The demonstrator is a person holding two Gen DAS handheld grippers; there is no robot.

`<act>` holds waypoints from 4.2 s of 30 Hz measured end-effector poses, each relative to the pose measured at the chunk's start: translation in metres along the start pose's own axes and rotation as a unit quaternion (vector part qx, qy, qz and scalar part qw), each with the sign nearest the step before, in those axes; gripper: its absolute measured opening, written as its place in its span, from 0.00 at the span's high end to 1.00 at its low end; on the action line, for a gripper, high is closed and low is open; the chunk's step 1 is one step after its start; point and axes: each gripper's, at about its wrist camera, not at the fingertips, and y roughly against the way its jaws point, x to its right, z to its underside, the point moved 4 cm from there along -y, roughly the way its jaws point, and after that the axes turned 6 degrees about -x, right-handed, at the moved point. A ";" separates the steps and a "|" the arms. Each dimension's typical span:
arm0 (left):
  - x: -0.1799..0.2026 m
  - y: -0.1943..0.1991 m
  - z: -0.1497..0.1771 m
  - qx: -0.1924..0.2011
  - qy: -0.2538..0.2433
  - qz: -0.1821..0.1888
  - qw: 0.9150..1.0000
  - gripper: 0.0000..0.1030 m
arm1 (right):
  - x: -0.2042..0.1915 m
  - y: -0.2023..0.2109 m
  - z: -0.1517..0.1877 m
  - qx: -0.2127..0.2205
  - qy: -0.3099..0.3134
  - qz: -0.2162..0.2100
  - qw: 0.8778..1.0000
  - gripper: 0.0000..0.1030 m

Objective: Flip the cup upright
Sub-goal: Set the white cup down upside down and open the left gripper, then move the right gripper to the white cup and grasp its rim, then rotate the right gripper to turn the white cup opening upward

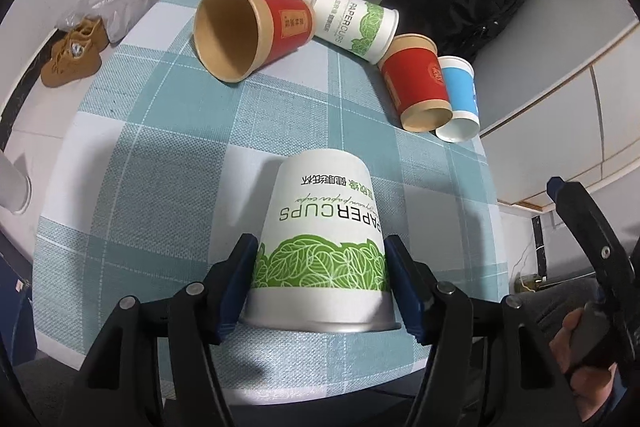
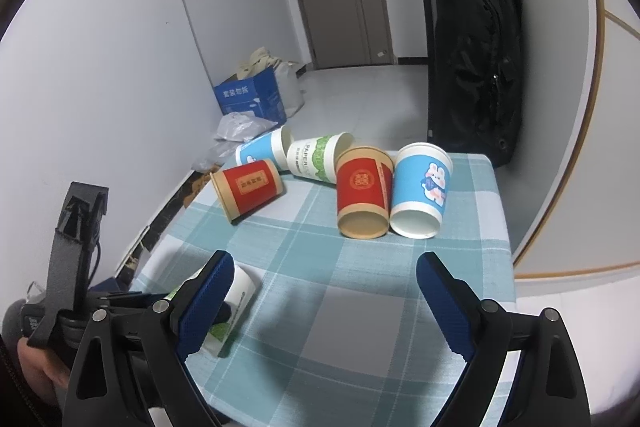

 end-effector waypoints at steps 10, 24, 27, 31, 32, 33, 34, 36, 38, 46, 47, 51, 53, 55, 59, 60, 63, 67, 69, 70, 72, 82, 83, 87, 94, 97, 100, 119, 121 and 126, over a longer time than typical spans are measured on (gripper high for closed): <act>0.002 0.004 -0.004 0.003 0.001 -0.015 1.000 0.28 | 0.000 0.002 0.000 -0.001 -0.003 -0.004 1.000 0.09; 0.023 0.131 -0.010 0.208 -0.042 -0.028 0.977 0.14 | -0.011 0.007 -0.003 0.018 0.013 -0.024 0.999 0.09; 0.026 0.146 -0.006 0.249 -0.058 -0.054 0.965 0.14 | -0.018 0.008 -0.004 0.027 0.021 -0.037 0.999 0.09; 0.018 0.155 -0.006 0.270 -0.042 -0.091 0.958 0.14 | -0.030 0.013 -0.006 0.037 0.037 -0.049 0.997 0.09; 0.017 0.155 -0.006 0.275 -0.041 -0.092 0.956 0.14 | -0.034 0.016 -0.006 0.043 0.042 -0.051 0.997 0.09; 0.016 0.160 -0.006 0.290 -0.040 -0.098 0.951 0.14 | -0.036 0.017 -0.007 0.046 0.045 -0.054 0.996 0.09; 0.015 0.163 -0.004 0.298 -0.039 -0.102 0.948 0.14 | -0.038 0.019 -0.007 0.049 0.049 -0.057 0.996 0.09; 0.012 0.169 -0.004 0.311 -0.036 -0.107 0.944 0.14 | -0.042 0.023 -0.008 0.055 0.050 -0.062 0.995 0.09; 0.008 0.170 -0.005 0.313 -0.033 -0.097 0.944 0.14 | -0.045 0.025 -0.009 0.059 0.051 -0.064 0.995 0.09; 0.001 0.162 -0.009 0.286 -0.019 -0.106 0.952 0.14 | -0.052 0.022 -0.013 0.059 0.057 -0.069 0.994 0.10; 0.000 0.165 -0.009 0.291 -0.016 -0.106 0.951 0.14 | -0.053 0.021 -0.013 0.058 0.058 -0.070 0.994 0.10; 0.000 0.171 -0.006 0.305 -0.019 -0.106 0.946 0.14 | -0.056 0.019 -0.013 0.055 0.061 -0.069 0.994 0.10; -0.003 0.169 -0.008 0.294 -0.014 -0.097 0.951 0.14 | -0.058 0.018 -0.012 0.053 0.066 -0.072 0.994 0.10; -0.006 0.165 -0.010 0.280 -0.007 -0.093 0.955 0.14 | -0.060 0.017 -0.011 0.049 0.073 -0.073 0.993 0.10; -0.011 0.165 -0.010 0.276 -0.001 -0.092 0.957 0.14 | -0.068 0.015 -0.007 0.040 0.091 -0.076 0.992 0.10; -0.011 0.166 -0.011 0.277 0.000 -0.090 0.956 0.14 | -0.071 0.013 -0.005 0.036 0.100 -0.077 0.991 0.10; -0.014 0.167 -0.012 0.276 0.004 -0.093 0.957 0.14 | -0.081 0.007 0.002 0.020 0.130 -0.086 0.988 0.10; -0.020 0.162 -0.015 0.261 0.018 -0.094 0.961 0.14 | -0.092 -0.005 0.013 -0.010 0.160 -0.092 0.983 0.15; -0.024 0.161 -0.017 0.257 0.026 -0.087 0.962 0.14 | -0.099 -0.010 0.020 -0.021 0.179 -0.088 0.980 0.17; -0.025 0.161 -0.018 0.257 0.027 -0.089 0.962 0.14 | -0.103 -0.011 0.023 -0.024 0.191 -0.085 0.978 0.17; -0.029 0.161 -0.019 0.255 0.031 -0.094 0.962 0.14 | -0.114 -0.014 0.032 -0.027 0.228 -0.075 0.970 0.17; -0.036 0.161 -0.021 0.252 0.039 -0.088 0.963 0.14 | -0.143 -0.035 0.064 -0.031 0.362 0.000 0.932 0.32; -0.036 0.160 -0.022 0.252 0.037 -0.092 0.963 0.14 | -0.144 -0.037 0.066 -0.030 0.373 0.009 0.928 0.32; -0.037 0.159 -0.023 0.247 0.037 -0.086 0.964 0.14 | -0.148 -0.053 0.074 -0.036 0.405 0.048 0.912 0.49; -0.040 0.159 -0.024 0.246 0.039 -0.086 0.965 0.14 | -0.149 -0.064 0.079 -0.018 0.452 0.115 0.885 0.77; -0.041 0.159 -0.025 0.244 0.041 -0.083 0.965 0.14 | -0.148 -0.065 0.080 -0.008 0.466 0.132 0.875 0.85; -0.041 0.159 -0.025 0.242 0.044 -0.083 0.966 0.14 | -0.150 -0.064 0.081 -0.004 0.470 0.139 0.872 0.86; -0.041 0.157 -0.025 0.236 0.043 -0.084 0.967 0.14 | -0.132 -0.048 0.049 -0.020 0.367 0.091 0.925 0.97; -0.039 0.155 -0.025 0.233 0.039 -0.084 0.968 0.14 | -0.125 -0.045 0.041 -0.028 0.336 0.075 0.939 0.97; -0.029 0.148 -0.027 0.224 0.029 -0.081 0.971 0.14 | -0.098 -0.032 0.023 -0.061 0.253 0.027 0.965 0.97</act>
